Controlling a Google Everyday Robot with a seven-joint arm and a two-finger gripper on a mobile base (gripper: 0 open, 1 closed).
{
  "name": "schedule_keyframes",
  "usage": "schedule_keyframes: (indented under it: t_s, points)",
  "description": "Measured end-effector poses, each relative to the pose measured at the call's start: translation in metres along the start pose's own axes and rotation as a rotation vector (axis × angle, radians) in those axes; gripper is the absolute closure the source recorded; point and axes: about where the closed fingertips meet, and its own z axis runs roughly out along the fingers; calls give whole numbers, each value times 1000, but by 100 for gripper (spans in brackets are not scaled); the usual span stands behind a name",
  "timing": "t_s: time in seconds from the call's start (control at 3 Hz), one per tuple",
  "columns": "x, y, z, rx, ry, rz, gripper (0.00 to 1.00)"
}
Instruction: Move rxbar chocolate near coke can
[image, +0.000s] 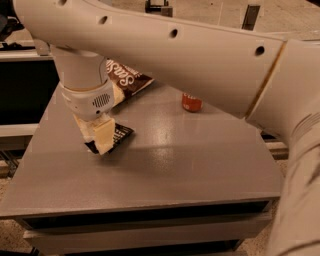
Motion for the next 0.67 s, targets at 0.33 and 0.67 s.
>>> schedule_keyframes:
  t_s: [0.33, 0.67]
  points:
    - [9, 2, -5, 8, -3, 15, 100]
    - [21, 3, -13, 11, -4, 39, 100]
